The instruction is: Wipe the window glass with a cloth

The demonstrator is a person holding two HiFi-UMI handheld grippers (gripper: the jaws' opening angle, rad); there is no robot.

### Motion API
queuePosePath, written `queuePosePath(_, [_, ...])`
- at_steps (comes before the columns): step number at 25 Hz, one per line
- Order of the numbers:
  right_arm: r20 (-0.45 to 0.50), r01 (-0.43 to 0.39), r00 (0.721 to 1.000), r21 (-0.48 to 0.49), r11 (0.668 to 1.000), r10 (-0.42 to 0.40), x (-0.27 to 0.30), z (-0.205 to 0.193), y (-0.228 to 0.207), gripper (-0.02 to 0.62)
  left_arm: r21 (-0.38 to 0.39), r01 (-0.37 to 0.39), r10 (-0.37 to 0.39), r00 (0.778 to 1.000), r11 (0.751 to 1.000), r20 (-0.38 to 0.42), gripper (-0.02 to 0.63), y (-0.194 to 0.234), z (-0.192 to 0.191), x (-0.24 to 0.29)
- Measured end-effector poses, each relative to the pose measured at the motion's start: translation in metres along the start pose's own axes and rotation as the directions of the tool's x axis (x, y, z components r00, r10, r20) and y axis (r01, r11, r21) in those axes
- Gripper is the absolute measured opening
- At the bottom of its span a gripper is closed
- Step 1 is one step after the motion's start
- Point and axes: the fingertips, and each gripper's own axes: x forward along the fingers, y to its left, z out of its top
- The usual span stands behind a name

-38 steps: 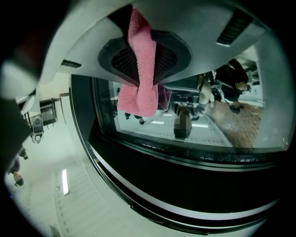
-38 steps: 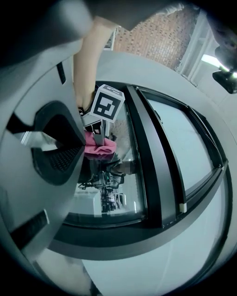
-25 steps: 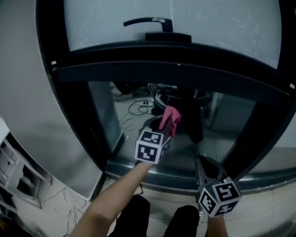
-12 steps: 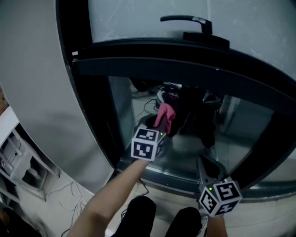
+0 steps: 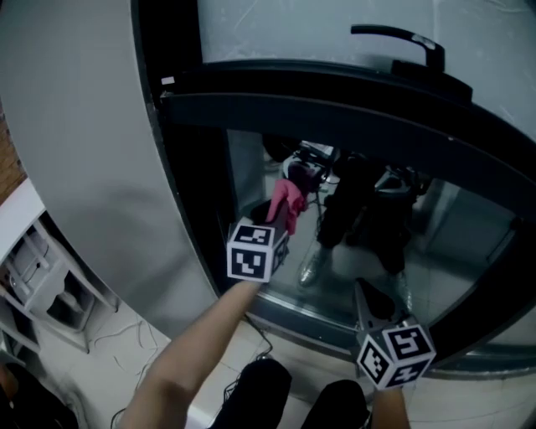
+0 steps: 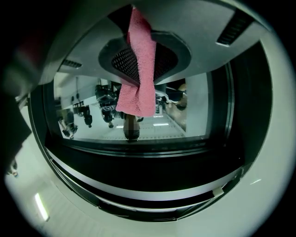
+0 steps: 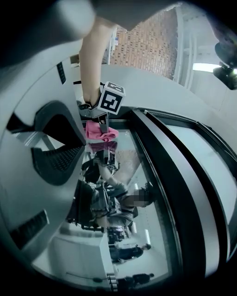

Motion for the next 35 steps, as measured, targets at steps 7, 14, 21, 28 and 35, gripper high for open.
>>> queuePosePath(7, [-0.011, -0.069, 0.998, -0.004, 0.998, 0.069, 0.039, -0.002, 0.031, 0.006, -0.008, -0.122, 0.122, 0.992, 0.992, -0.020, 0.060, 0.068, -0.008, -0.006])
queuePosePath(14, [-0.016, -0.121, 0.993, 0.001, 0.993, 0.121, 0.068, -0.008, 0.051, 0.006, -0.027, -0.231, 0.229, 0.972, 0.973, -0.052, 0.060, 0.126, -0.022, -0.010])
queuePosePath(21, [-0.022, -0.140, 0.990, 0.018, 0.990, 0.140, 0.079, -0.017, 0.064, 0.006, -0.030, -0.331, 0.328, 0.941, 0.943, -0.077, 0.060, 0.162, -0.031, -0.014])
queuePosePath(28, [-0.032, -0.134, 0.990, 0.025, 0.991, 0.135, 0.080, -0.022, 0.057, 0.006, -0.043, -0.407, 0.403, 0.912, 0.912, -0.079, 0.060, 0.179, -0.035, -0.015])
queuePosePath(35, [-0.032, -0.116, 0.993, 0.040, 0.992, 0.117, 0.073, -0.026, 0.048, 0.006, -0.049, -0.435, 0.428, 0.898, 0.899, -0.103, 0.060, 0.185, -0.043, -0.022])
